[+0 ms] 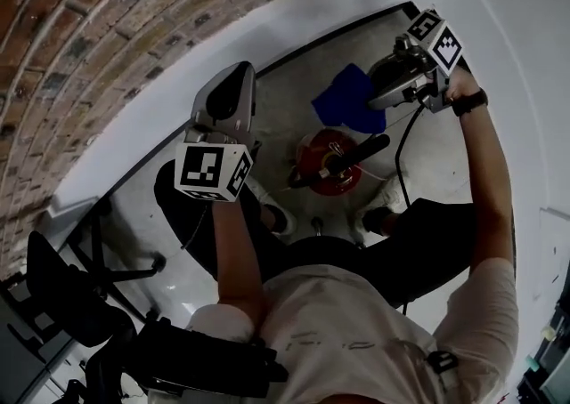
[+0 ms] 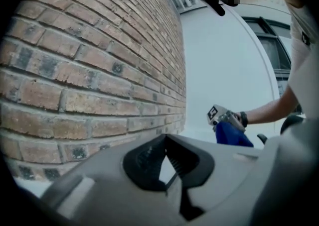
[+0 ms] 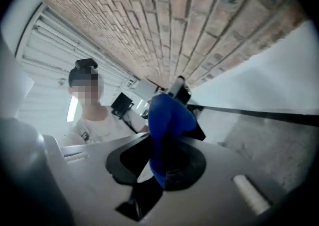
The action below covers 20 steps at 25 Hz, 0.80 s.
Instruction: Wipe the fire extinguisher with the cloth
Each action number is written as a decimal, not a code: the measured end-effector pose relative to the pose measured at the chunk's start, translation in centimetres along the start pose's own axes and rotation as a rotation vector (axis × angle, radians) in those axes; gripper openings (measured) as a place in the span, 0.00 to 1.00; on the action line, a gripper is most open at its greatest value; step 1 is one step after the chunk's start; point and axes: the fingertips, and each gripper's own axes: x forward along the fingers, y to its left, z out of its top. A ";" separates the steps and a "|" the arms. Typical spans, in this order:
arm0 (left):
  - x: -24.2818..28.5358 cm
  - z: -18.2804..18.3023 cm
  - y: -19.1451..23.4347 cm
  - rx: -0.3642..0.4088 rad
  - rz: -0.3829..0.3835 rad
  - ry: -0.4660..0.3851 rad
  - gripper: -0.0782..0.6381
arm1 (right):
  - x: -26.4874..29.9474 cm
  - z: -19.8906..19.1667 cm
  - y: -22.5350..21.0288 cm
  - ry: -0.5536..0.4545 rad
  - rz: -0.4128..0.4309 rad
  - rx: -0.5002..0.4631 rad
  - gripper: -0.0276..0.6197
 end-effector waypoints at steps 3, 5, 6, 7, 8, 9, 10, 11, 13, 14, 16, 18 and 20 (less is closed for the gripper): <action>0.1 0.2 0.2 -0.005 -0.005 -0.007 0.11 | 2.5 -0.1 1.5 0.096 0.093 0.046 0.14; 0.1 -0.1 0.5 -0.009 0.002 -0.001 0.11 | 4.1 -2.0 -0.9 0.180 0.073 0.135 0.14; 0.0 -0.3 0.7 -0.012 0.007 0.004 0.11 | 4.6 -3.0 -2.7 0.208 0.059 0.184 0.14; 0.0 -0.5 0.9 -0.014 0.013 0.008 0.11 | 4.9 -3.9 -4.4 0.216 0.055 0.228 0.14; -0.1 -0.6 1.1 -0.017 0.018 0.012 0.11 | 4.9 -4.4 -6.0 0.202 0.059 0.263 0.14; -0.1 -0.7 1.3 -0.019 0.022 0.016 0.11 | 4.8 -4.7 -7.6 0.174 0.062 0.290 0.14; -0.2 -0.8 1.5 -0.019 0.023 0.018 0.11 | 4.6 -5.3 -9.3 0.147 0.054 0.321 0.14; -0.2 -0.9 1.7 -0.019 0.024 0.020 0.11 | 4.3 -6.4 -11.2 0.138 0.033 0.366 0.14; -0.2 -1.1 1.9 -0.021 0.025 0.021 0.11 | 4.0 -10.7 -15.6 0.195 -0.042 0.485 0.14; -0.2 -1.2 2.0 -0.021 0.026 0.023 0.11 | 4.0 -13.4 -18.2 0.243 -0.096 0.537 0.14; 0.0 -1.8 2.2 -0.020 0.025 0.036 0.11 | 4.0 -18.3 -24.0 0.278 -0.234 0.594 0.14; 0.1 -2.8 2.1 -0.023 0.023 0.060 0.11 | 4.1 -22.0 -29.2 0.240 -0.382 0.597 0.14; 0.3 -3.6 2.0 -0.027 0.023 0.076 0.11 | 3.6 -25.2 -33.2 0.263 -0.533 0.558 0.14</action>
